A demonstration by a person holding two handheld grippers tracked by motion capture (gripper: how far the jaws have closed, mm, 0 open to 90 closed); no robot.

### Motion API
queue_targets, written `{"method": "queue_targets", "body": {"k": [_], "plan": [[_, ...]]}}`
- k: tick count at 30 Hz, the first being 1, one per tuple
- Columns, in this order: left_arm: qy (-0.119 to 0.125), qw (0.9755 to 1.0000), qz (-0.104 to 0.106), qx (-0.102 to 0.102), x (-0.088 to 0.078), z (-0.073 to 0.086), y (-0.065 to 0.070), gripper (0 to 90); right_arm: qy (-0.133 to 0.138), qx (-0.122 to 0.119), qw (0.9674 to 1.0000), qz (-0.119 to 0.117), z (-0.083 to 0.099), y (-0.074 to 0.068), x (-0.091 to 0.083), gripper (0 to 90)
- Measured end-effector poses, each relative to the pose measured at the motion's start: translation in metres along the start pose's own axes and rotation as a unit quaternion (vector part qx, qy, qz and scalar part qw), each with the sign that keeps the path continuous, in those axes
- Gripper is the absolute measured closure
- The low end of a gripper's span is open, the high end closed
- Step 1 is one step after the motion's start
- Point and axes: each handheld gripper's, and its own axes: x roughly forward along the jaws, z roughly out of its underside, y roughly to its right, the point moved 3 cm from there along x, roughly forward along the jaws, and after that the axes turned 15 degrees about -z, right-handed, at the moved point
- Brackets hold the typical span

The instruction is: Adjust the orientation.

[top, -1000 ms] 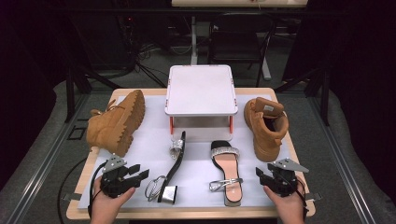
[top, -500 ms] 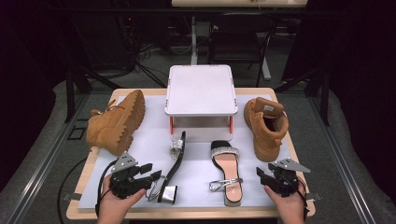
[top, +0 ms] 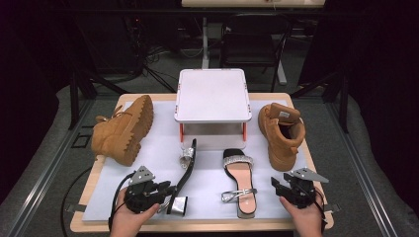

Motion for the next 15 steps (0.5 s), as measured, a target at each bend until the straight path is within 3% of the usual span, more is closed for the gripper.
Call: {"method": "queue_targets", "body": {"k": [4,15], "plan": [[0.006,0.9999,0.006,0.014,0.0,0.0,0.005,80.8,-0.001,-0.001,1.0,-0.001,0.0,0.0,0.0,47.3],[0.01,0.9995,0.023,0.019,0.003,-0.008,0.013,81.4,0.002,0.004,1.0,-0.001,0.0,0.001,0.0,47.4]]}}
